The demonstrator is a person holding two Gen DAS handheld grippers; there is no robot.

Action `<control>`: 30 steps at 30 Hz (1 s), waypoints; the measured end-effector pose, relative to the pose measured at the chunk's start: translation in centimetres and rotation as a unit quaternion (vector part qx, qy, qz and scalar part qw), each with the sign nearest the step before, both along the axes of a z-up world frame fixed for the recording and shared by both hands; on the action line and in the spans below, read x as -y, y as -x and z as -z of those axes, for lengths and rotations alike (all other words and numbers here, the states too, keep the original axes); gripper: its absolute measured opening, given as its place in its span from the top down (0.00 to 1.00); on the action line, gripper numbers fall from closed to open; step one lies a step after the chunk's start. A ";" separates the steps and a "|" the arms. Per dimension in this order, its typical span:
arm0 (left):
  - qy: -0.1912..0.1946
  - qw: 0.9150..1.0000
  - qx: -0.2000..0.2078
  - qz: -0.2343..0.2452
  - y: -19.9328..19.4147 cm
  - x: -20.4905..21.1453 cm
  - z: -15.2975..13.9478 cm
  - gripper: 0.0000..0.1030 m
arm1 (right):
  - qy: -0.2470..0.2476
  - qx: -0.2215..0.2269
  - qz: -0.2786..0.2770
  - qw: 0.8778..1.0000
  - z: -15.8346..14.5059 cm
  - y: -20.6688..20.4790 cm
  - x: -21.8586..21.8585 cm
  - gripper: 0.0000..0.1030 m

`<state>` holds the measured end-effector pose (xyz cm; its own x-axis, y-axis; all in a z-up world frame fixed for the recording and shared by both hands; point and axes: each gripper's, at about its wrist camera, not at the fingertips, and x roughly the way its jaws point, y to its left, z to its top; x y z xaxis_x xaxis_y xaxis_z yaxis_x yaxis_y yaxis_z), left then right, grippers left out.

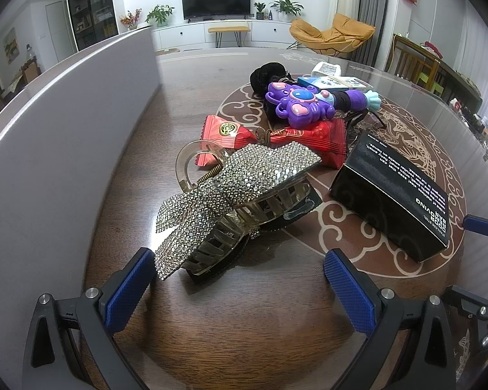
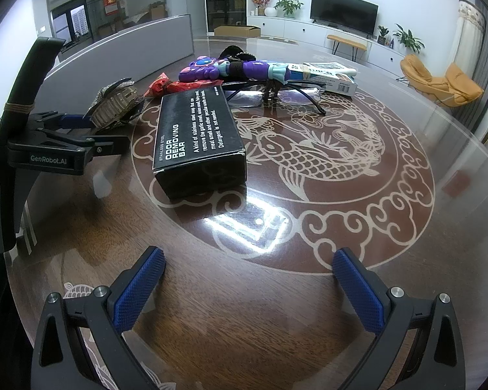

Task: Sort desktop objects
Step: 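Return both tools to the table and approach the remaining objects, then grasp the black odor bar box with right tool while left tool grasps the rhinestone hair claw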

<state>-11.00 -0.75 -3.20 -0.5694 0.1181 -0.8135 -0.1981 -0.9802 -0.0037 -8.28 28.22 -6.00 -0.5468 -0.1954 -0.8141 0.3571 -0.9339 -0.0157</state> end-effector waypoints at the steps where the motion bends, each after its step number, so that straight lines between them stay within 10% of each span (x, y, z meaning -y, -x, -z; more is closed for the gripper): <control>1: 0.000 1.000 0.000 0.000 0.0 0.0 0.0 0.00 | 0.001 0.000 0.000 1.000 0.0 0.0 0.0 0.00; 30: 0.000 1.000 0.001 -0.003 -0.5 0.1 0.0 0.00 | 0.001 0.000 0.001 1.000 0.1 0.1 0.0 0.00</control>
<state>-10.54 -0.83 -3.19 -0.5682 0.1151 -0.8148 -0.1920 -0.9814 -0.0048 -8.36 28.20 -6.06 -0.5479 -0.1966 -0.8131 0.3552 -0.9347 -0.0133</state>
